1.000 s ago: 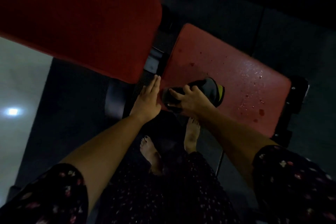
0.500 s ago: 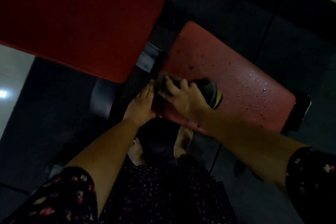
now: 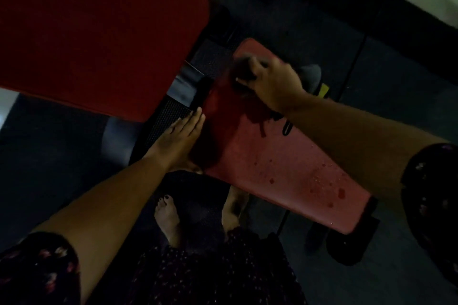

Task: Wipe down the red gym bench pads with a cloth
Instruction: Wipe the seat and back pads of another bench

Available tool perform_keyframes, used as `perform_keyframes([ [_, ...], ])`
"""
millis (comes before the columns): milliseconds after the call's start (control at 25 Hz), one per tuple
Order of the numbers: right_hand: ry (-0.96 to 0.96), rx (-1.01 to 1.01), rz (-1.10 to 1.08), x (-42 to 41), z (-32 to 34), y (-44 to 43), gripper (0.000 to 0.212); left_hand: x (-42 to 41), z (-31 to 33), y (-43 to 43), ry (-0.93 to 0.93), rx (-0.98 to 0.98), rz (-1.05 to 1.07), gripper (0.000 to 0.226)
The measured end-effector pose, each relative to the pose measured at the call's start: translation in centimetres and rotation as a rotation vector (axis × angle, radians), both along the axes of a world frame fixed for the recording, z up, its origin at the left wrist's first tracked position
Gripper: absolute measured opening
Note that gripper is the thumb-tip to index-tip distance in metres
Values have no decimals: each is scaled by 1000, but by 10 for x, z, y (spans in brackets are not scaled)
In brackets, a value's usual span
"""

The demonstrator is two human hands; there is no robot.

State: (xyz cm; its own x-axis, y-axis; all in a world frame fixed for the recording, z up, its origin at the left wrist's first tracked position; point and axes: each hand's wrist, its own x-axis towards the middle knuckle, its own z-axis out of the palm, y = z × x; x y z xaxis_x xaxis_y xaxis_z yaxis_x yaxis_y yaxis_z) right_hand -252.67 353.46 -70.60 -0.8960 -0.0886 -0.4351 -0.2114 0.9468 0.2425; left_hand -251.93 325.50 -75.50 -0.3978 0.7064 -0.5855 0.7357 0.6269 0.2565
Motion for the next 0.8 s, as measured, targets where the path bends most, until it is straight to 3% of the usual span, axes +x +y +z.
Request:
perform_keyframes([
  [160,-18,-85,-274,-27,-4,31,65,-3,-5,-1,73,-82,-94,138],
  [280,-44,-167,-520,-32,-3,29,53,-1,-6,-2,196,-63,-159,135],
  [360,-50,-321,-791,-29,-3,21,64,0,-1,0,248,-48,-198,136],
  [440,7,-391,-919,-20,-5,8,65,0,4,3,238,-52,-224,135],
  [640,-77,-379,-854,33,-9,-43,70,4,14,2,60,9,-19,138],
  [800,-126,-324,-715,73,-7,-81,69,19,20,-8,-20,36,136,126],
])
